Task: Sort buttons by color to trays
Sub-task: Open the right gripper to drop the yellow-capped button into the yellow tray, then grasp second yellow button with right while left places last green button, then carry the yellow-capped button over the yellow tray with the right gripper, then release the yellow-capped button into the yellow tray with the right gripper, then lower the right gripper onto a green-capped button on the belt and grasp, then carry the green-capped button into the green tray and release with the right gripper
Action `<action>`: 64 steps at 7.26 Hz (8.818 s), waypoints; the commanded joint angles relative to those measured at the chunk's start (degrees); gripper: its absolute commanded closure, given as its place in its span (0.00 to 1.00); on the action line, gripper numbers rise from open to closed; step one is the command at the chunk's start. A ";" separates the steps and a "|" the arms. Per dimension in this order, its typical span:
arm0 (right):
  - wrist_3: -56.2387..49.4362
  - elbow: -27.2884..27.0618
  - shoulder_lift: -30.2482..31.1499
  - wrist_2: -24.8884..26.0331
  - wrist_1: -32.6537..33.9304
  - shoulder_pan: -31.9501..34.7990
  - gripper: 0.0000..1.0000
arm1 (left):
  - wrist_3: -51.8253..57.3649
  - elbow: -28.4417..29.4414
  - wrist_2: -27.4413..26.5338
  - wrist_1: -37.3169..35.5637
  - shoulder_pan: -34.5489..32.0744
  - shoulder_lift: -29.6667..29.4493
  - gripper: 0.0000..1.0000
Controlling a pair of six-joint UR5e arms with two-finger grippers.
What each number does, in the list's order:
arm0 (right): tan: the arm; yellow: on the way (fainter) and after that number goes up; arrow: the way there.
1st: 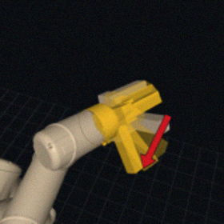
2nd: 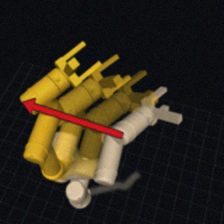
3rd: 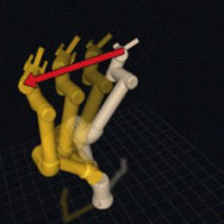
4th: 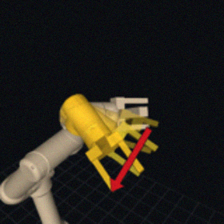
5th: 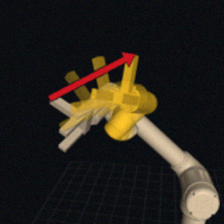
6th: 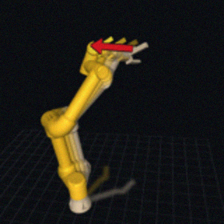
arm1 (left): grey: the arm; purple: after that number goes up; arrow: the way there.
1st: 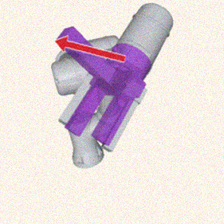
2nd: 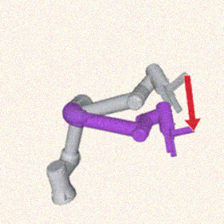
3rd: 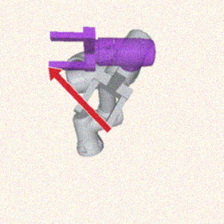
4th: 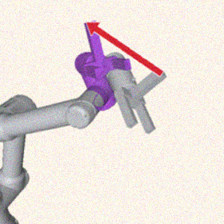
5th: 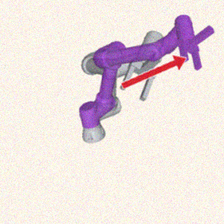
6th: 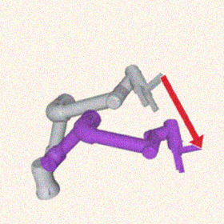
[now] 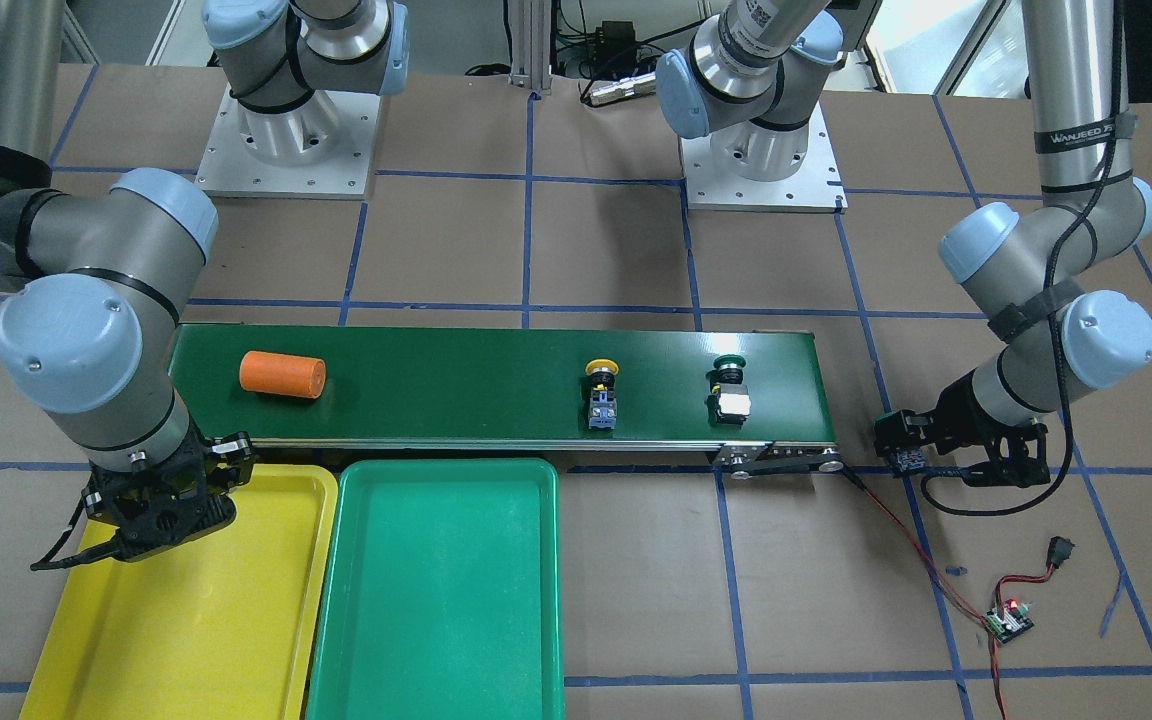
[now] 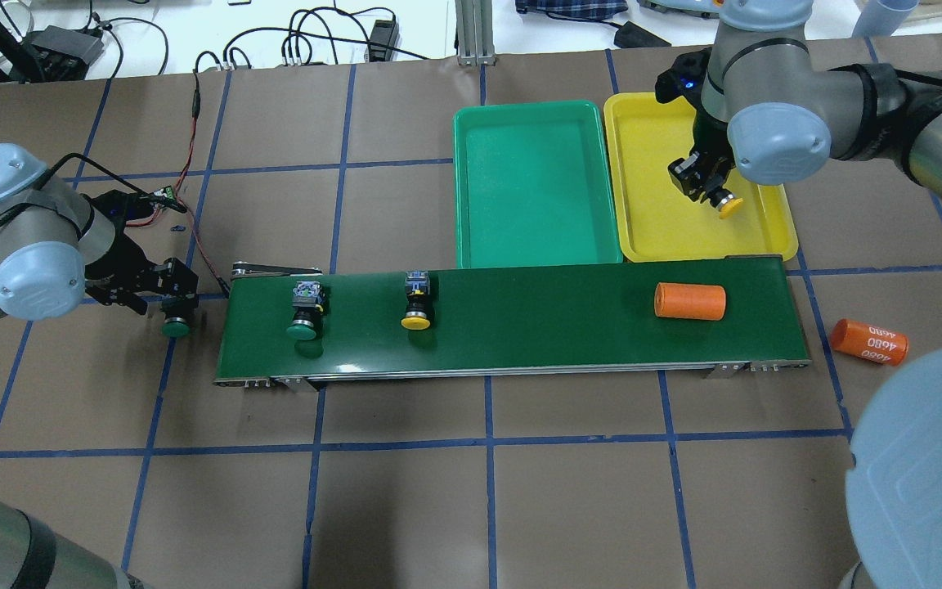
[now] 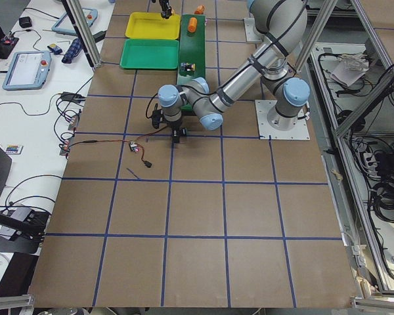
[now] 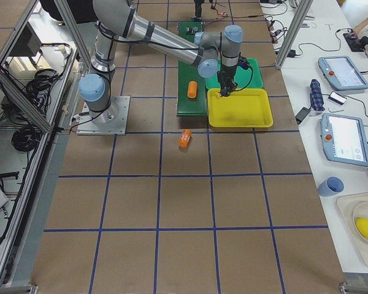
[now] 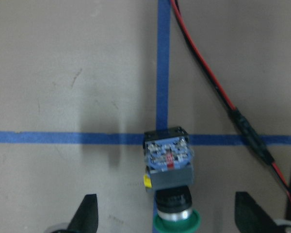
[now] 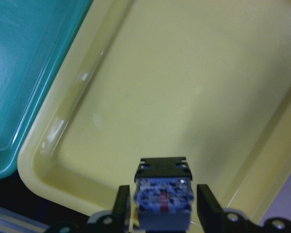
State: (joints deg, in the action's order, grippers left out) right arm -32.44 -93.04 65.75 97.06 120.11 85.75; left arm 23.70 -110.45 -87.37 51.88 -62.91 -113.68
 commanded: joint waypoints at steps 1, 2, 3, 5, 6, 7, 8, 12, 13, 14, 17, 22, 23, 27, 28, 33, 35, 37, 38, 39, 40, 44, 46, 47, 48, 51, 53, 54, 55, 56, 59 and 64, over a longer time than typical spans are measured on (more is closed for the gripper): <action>0.18 -0.29 -0.28 -1.60 -0.14 -0.32 0.00 | 0.03 0.23 -0.16 0.14 -0.02 -0.84 1.00; 0.44 -0.47 0.07 -1.61 -0.49 0.11 0.00 | 0.03 0.15 -0.08 0.84 -0.10 0.47 1.00; 3.58 -0.65 1.47 -1.96 -0.75 0.81 0.00 | 0.03 0.58 0.01 3.03 -0.19 1.87 1.00; 18.72 -1.00 5.68 -3.55 -5.22 7.72 0.00 | 0.03 0.50 0.01 6.46 -1.24 7.74 1.00; 26.12 -1.00 6.57 -3.55 -6.11 12.55 0.00 | 0.03 0.50 0.45 10.13 -1.86 11.34 1.00; 33.42 -1.00 6.67 -3.55 -6.29 16.60 0.00 | -0.06 0.50 1.50 13.30 -3.78 14.60 1.00; 38.36 -1.00 6.58 -3.55 -6.12 19.94 0.00 | -1.97 0.15 1.59 14.11 -7.36 16.54 1.00; 52.80 -1.44 5.71 -3.72 -5.50 28.49 0.00 | -6.92 -5.11 2.74 13.16 -14.96 17.79 1.00; 53.17 -2.92 5.27 -3.81 -5.24 28.94 0.03 | -6.91 -4.86 2.48 12.98 -14.78 17.10 0.98; 53.26 -4.85 4.92 -4.33 -2.63 28.94 0.06 | -6.74 -4.60 2.47 11.41 -14.61 15.78 0.90; 53.97 -7.50 3.60 -4.95 3.28 28.94 0.06 | -7.18 -5.04 2.04 8.67 -14.78 15.50 0.00; 54.76 -7.15 1.22 -4.69 10.23 28.06 0.58 | -7.79 5.65 -3.60 22.15 -16.27 23.22 0.00; 54.67 -7.50 1.48 -4.34 9.79 28.06 0.74 | -7.88 9.08 -3.51 28.47 -17.06 25.94 0.00; 53.71 -6.98 3.06 -3.29 9.52 27.63 1.00 | -12.02 12.28 -3.76 36.01 -22.51 30.71 0.00; 51.70 -6.63 4.11 -0.85 9.79 26.84 1.00 | -12.10 12.10 -4.03 36.27 -22.60 31.15 0.00; 20.10 -5.13 4.47 -0.47 7.42 10.17 1.00 | -17.20 12.02 -5.17 35.39 -23.48 31.66 0.00; 11.03 -5.04 3.42 -0.56 8.38 5.50 1.00 | -17.20 12.89 -5.26 35.48 -23.57 32.56 0.00; 8.27 -2.51 -0.16 -1.00 8.56 2.58 0.90 | -17.29 12.80 -5.35 35.57 -23.57 33.35 0.00; 8.00 0.29 -3.32 -1.09 8.47 2.49 0.87 | -17.20 12.63 -5.35 35.74 -23.57 33.61 0.00; 8.09 1.89 -5.09 -1.26 8.38 2.57 0.40 | -17.28 13.06 -5.26 35.74 -23.57 33.61 0.00; 8.26 1.81 -5.37 -3.09 8.38 2.58 0.10 | -17.29 13.15 -5.17 35.74 -23.57 33.61 0.00; 17.80 1.11 -0.74 -7.39 0.71 6.60 0.00 | -17.55 13.07 -5.26 35.66 -23.57 34.14 0.00; 29.13 -2.03 5.06 -9.34 -4.17 11.86 0.00 | -17.55 13.07 -5.26 35.48 -23.57 34.14 0.00; 34.84 -5.71 7.52 -9.43 -3.84 14.76 0.00 | -17.55 13.07 -5.26 35.48 -23.57 34.14 0.00; 38.90 -8.62 8.94 -9.61 -3.22 17.05 0.00 | -17.55 13.07 -5.17 35.48 -23.57 34.14 0.00; 49.20 -10.58 9.13 -9.61 -3.04 23.47 0.03 | -17.55 13.16 -5.00 35.65 -23.57 35.11 0.00; 50.54 -10.58 8.69 -9.61 -2.87 24.20 0.07 | -17.64 13.16 -5.00 35.66 -23.57 35.28 0.00; 50.54 -10.58 7.82 -9.52 -0.86 24.20 0.08 | -17.64 13.16 -4.82 35.66 -23.57 35.28 0.00; 50.37 -10.49 6.51 -9.35 2.37 24.20 0.08 | -17.64 13.07 -4.82 35.74 -23.57 35.28 0.00; 50.63 -10.49 4.58 -9.26 5.28 24.20 0.08 | -17.72 13.07 -4.74 35.74 -23.57 35.28 0.00; 50.28 -10.49 3.86 -8.56 6.80 24.20 0.41 | -17.72 13.07 -4.73 35.74 -23.57 35.63 0.00; 47.22 -10.15 5.00 -5.85 5.92 23.94 1.00 | -17.72 12.89 -4.91 35.83 -23.57 35.64 0.00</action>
State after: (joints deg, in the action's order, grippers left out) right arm 16.50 -103.85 70.70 89.79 125.93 109.89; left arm 5.98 -97.48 -92.25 87.70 -86.49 -77.98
